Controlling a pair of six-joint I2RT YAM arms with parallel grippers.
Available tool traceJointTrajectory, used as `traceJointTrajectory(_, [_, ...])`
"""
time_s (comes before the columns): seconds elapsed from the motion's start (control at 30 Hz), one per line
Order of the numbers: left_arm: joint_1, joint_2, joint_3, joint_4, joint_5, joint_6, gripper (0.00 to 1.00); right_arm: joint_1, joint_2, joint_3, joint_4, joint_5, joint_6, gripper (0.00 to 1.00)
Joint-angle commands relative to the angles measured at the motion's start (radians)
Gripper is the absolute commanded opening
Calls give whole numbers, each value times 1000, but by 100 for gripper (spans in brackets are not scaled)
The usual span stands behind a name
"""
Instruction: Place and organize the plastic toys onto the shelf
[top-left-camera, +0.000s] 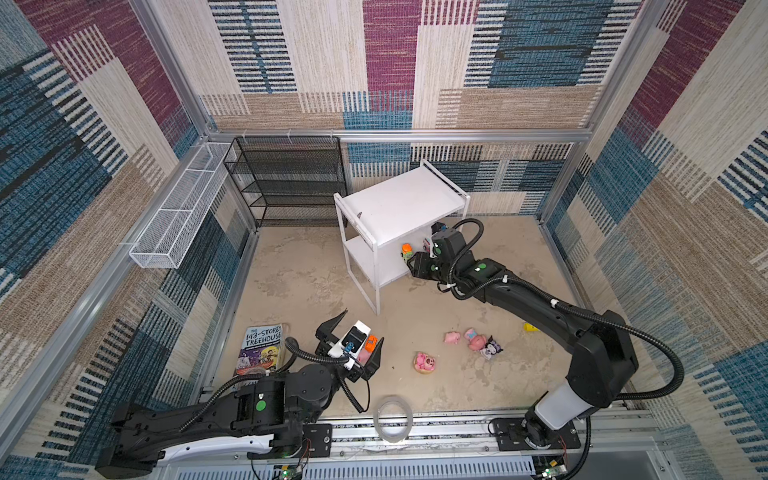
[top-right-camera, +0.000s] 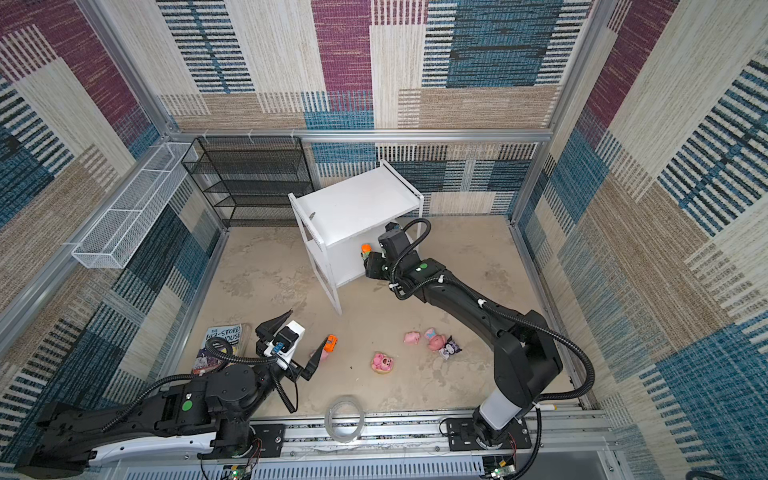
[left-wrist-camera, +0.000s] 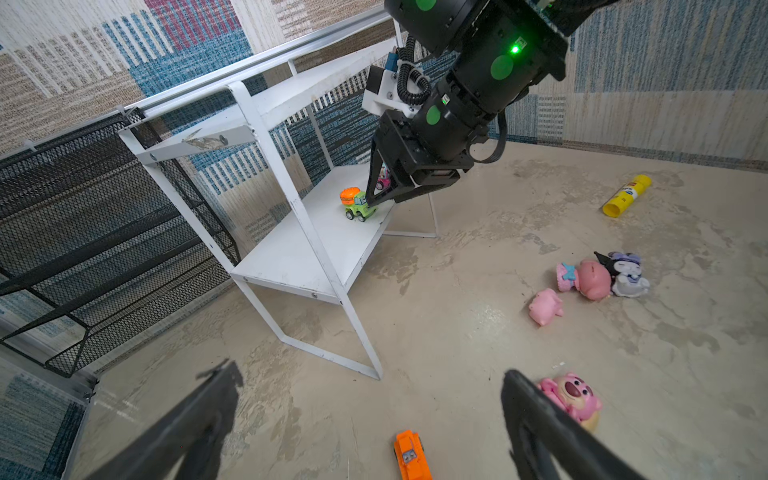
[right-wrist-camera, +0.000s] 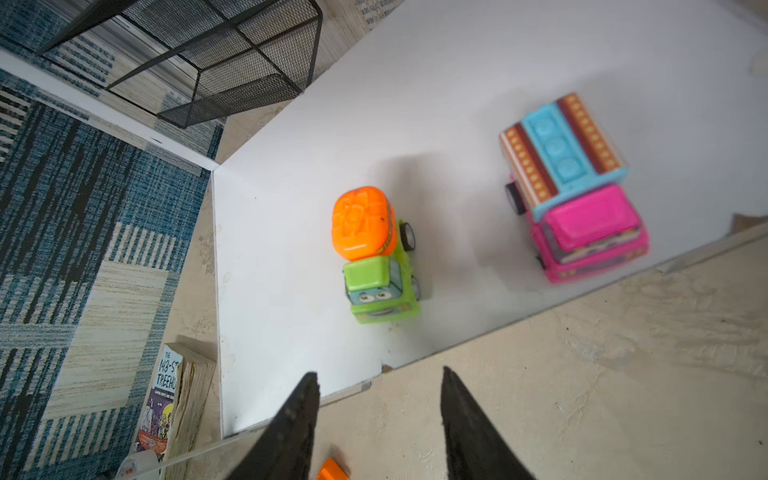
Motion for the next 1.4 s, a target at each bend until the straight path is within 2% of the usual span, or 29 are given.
traceJointTrajectory(0.0, [1, 0, 11, 33, -9, 14, 99, -1, -69, -86, 113, -10, -47, 39])
traceJointTrajectory(0.17, [1, 0, 11, 33, -11, 18, 99, -2, -193, -237, 191, -2, -93, 27])
traceJointTrajectory(0.33, [1, 3, 18, -21, -29, -31, 99, -2, -324, -367, 190, 3, -141, 25])
traceJointTrajectory(0.5, [1, 28, 58, -254, -63, -264, 99, -2, -459, -483, 147, 19, -172, 19])
traceJointTrajectory(0.6, [1, 64, 70, -390, -43, -437, 99, -2, -532, -553, 169, -39, -205, 16])
traceJointTrajectory(0.73, [1, 144, 64, -477, 20, -602, 99, -1, -577, -624, 202, -141, -262, 15])
traceJointTrajectory(0.93, [12, 245, 32, -507, 100, -775, 99, 8, -658, -734, 262, -219, -287, 13])
traceJointTrajectory(1.07, [142, 283, -7, -450, 291, -808, 99, 12, -722, -804, 309, -284, -285, 14])
traceJointTrajectory(1.3, [443, 327, -59, -353, 658, -738, 99, 14, -733, -850, 325, -350, -305, 17])
traceJointTrajectory(1.37, [502, 342, -61, -344, 712, -722, 99, 14, -735, -856, 334, -357, -305, 18])
